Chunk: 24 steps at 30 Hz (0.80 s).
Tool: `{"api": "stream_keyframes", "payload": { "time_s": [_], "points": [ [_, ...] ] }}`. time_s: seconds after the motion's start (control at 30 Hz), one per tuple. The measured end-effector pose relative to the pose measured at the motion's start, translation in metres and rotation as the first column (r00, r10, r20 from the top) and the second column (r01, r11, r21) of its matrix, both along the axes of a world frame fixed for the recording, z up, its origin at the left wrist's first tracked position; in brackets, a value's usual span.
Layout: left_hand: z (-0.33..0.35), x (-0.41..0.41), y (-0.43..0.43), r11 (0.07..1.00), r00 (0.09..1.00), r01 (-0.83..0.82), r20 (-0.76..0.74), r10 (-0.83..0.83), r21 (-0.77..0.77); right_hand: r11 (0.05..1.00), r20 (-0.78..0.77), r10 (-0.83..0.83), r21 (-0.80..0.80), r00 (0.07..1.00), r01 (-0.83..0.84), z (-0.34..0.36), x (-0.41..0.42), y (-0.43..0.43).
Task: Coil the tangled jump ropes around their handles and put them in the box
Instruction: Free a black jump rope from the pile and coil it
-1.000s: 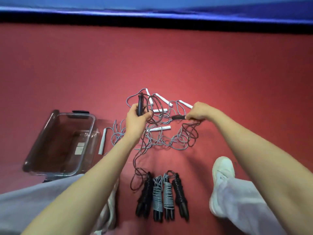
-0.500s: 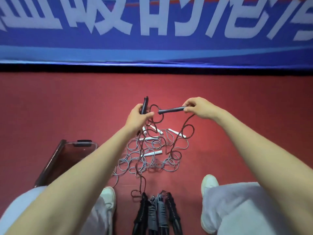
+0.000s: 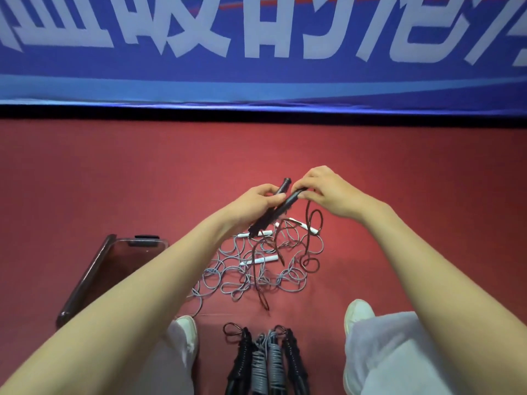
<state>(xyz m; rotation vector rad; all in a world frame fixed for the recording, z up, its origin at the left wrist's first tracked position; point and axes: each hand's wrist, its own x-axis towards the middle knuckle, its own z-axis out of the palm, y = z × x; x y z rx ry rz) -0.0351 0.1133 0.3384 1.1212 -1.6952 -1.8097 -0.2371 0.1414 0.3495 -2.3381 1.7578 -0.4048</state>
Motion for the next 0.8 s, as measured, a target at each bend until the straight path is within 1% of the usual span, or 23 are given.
{"api": "stream_keyframes", "payload": {
  "time_s": [0.07, 0.1, 0.13, 0.17, 0.2, 0.23, 0.27, 0.3, 0.33, 0.37, 0.4, 0.43, 0.47, 0.5, 0.53, 0.57, 0.6, 0.63, 0.67, 0.7, 0.73, 0.77, 0.8],
  "points": [
    [0.003, -0.002, -0.002, 1.0, 1.0, -0.004, -0.031, 0.004, 0.001, 1.0, 0.074, -0.011, -0.018, 0.997, 0.012, 0.003, 0.0, 0.0],
    [0.003, -0.003, -0.003, 1.0, 0.998, -0.031, -0.055, 0.031, 0.007, 0.997, 0.125, -0.048, -0.049, 0.991, 0.055, 0.003, 0.003, 0.001],
    [0.004, -0.004, -0.004, 0.997, 0.994, -0.072, -0.086, 0.074, 0.023, 0.985, 0.189, -0.12, -0.099, 0.975, 0.141, 0.003, 0.008, 0.002],
    [0.003, -0.006, -0.006, 0.992, 0.985, -0.125, -0.116, 0.128, 0.036, 0.952, 0.25, -0.229, -0.144, 0.941, 0.27, 0.004, 0.015, 0.004],
    [0.004, -0.008, -0.007, 0.983, 0.972, -0.176, -0.149, 0.182, 0.054, 0.894, 0.313, -0.351, -0.17, 0.883, 0.415, 0.004, 0.021, 0.003],
    [0.005, -0.011, -0.007, 0.973, 0.957, -0.219, -0.18, 0.228, 0.071, 0.837, 0.362, -0.452, -0.143, 0.815, 0.528, 0.006, 0.029, 0.004],
    [0.006, -0.013, -0.007, 0.965, 0.942, -0.249, -0.209, 0.262, 0.087, 0.814, 0.422, -0.515, -0.034, 0.746, 0.58, 0.009, 0.035, 0.003],
    [0.007, -0.016, -0.006, 0.959, 0.932, -0.268, -0.228, 0.281, 0.088, 0.82, 0.516, -0.538, 0.137, 0.667, 0.555, 0.009, 0.039, 0.001],
    [0.009, -0.019, -0.005, 0.958, 0.926, -0.274, -0.245, 0.288, 0.088, 0.828, 0.638, -0.548, 0.323, 0.541, 0.458, 0.011, 0.045, 0.001],
    [0.008, -0.02, -0.003, 0.958, 0.923, -0.273, -0.258, 0.286, 0.084, 0.831, 0.731, -0.552, 0.444, 0.402, 0.334, 0.013, 0.05, 0.002],
    [0.007, -0.022, -0.002, 0.959, 0.921, -0.269, -0.268, 0.282, 0.086, 0.842, 0.783, -0.539, 0.481, 0.312, 0.245, 0.013, 0.054, 0.002],
    [0.006, -0.023, -0.001, 0.96, 0.921, -0.265, -0.269, 0.28, 0.092, 0.852, 0.799, -0.523, 0.477, 0.298, 0.217, 0.009, 0.055, 0.0],
    [0.004, -0.023, -0.001, 0.957, 0.919, -0.28, -0.265, 0.291, 0.081, 0.855, 0.795, -0.518, 0.468, 0.315, 0.224, 0.006, 0.055, -0.002],
    [0.004, -0.024, -0.001, 0.95, 0.919, -0.31, -0.247, 0.307, 0.025, 0.852, 0.766, -0.522, 0.444, 0.376, 0.278, 0.006, 0.053, -0.004],
    [0.005, -0.024, -0.002, 0.933, 0.912, -0.356, -0.234, 0.336, -0.05, 0.846, 0.743, -0.523, 0.395, 0.418, 0.358, 0.007, 0.052, -0.007],
    [0.005, -0.023, -0.005, 0.9, 0.89, -0.421, -0.246, 0.384, -0.116, 0.849, 0.754, -0.5, 0.33, 0.426, 0.412, 0.009, 0.048, -0.01],
    [0.007, -0.022, -0.009, 0.853, 0.848, -0.499, -0.289, 0.444, -0.154, 0.86, 0.808, -0.456, 0.294, 0.372, 0.417, 0.014, 0.043, -0.012],
    [0.011, -0.019, -0.012, 0.802, 0.796, -0.572, -0.351, 0.493, -0.171, 0.88, 0.871, -0.395, 0.267, 0.294, 0.392, 0.018, 0.039, -0.011],
    [0.01, -0.015, -0.015, 0.756, 0.767, -0.616, -0.389, 0.511, -0.223, 0.899, 0.905, -0.337, 0.228, 0.26, 0.373, 0.021, 0.035, -0.009],
    [0.008, -0.009, -0.02, 0.725, 0.796, -0.601, -0.337, 0.504, -0.335, 0.907, 0.881, -0.327, 0.191, 0.342, 0.375, 0.02, 0.03, -0.008],
    [0.004, -0.002, -0.024, 0.739, 0.882, -0.449, -0.117, 0.457, -0.502, 0.907, 0.753, -0.375, 0.177, 0.541, 0.382, 0.015, 0.023, -0.007],
    [-0.001, 0.003, -0.024, 0.814, 0.9, -0.139, 0.271, 0.342, -0.564, 0.896, 0.47, -0.443, 0.231, 0.764, 0.378, 0.006, 0.017, -0.006],
    [-0.006, 0.006, -0.021, 0.878, 0.734, 0.212, 0.663, 0.148, -0.43, 0.849, 0.122, -0.448, 0.368, 0.886, 0.379, -0.003, 0.013, -0.003]
  ]
}}
